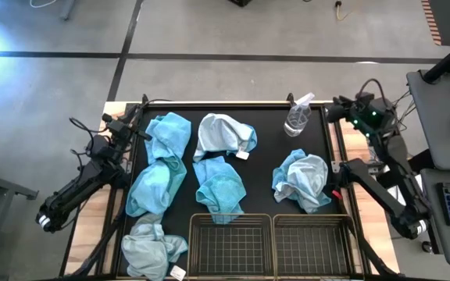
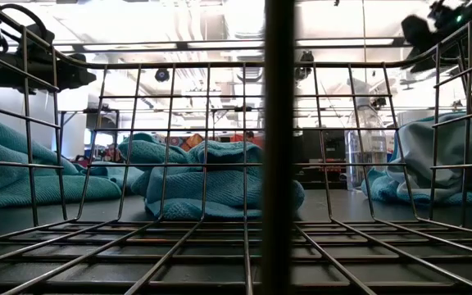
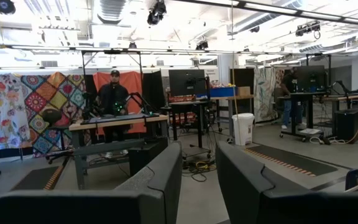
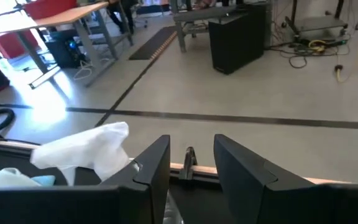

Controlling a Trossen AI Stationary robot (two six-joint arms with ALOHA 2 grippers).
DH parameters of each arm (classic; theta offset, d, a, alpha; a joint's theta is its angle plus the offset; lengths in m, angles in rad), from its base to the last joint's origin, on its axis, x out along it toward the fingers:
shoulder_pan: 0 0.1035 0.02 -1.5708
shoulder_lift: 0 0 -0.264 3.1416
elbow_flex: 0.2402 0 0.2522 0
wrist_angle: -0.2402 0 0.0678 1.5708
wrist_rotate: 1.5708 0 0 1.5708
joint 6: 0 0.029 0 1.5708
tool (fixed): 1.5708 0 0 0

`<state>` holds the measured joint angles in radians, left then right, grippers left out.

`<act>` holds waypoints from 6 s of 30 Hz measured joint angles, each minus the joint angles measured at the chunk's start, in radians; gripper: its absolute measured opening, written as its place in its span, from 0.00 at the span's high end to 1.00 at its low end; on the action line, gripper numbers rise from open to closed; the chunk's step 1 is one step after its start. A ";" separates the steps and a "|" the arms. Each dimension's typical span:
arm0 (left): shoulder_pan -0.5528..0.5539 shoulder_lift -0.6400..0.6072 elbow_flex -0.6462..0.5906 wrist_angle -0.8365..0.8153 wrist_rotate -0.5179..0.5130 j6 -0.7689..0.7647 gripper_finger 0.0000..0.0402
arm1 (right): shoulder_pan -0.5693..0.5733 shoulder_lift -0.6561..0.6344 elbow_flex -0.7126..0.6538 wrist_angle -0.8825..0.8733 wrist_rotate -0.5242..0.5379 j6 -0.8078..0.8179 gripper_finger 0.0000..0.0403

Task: Sort microfiber towel by color & place in baskets
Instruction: Put the light blue towel into the right wire basket

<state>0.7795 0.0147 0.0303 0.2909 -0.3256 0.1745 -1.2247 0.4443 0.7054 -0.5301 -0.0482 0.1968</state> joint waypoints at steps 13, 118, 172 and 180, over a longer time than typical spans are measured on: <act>0.000 0.000 0.000 0.000 0.000 0.000 0.79 | 0.000 0.030 0.085 -0.099 -0.004 -0.016 0.71; 0.000 0.318 0.264 -0.248 0.028 -0.420 0.79 | 0.009 0.362 0.448 -0.827 -0.175 -0.103 0.71; 0.000 0.317 0.263 -0.247 0.028 -0.423 0.79 | 1.072 0.715 0.288 -0.781 -0.100 0.283 0.71; 0.000 0.317 0.263 -0.249 0.029 -0.424 0.79 | 1.072 0.717 0.274 -0.768 -0.080 0.270 0.71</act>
<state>0.7795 0.3321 0.2932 0.0415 -0.2970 -0.2491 -0.1524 1.1618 0.9797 -1.2979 -0.1280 0.4664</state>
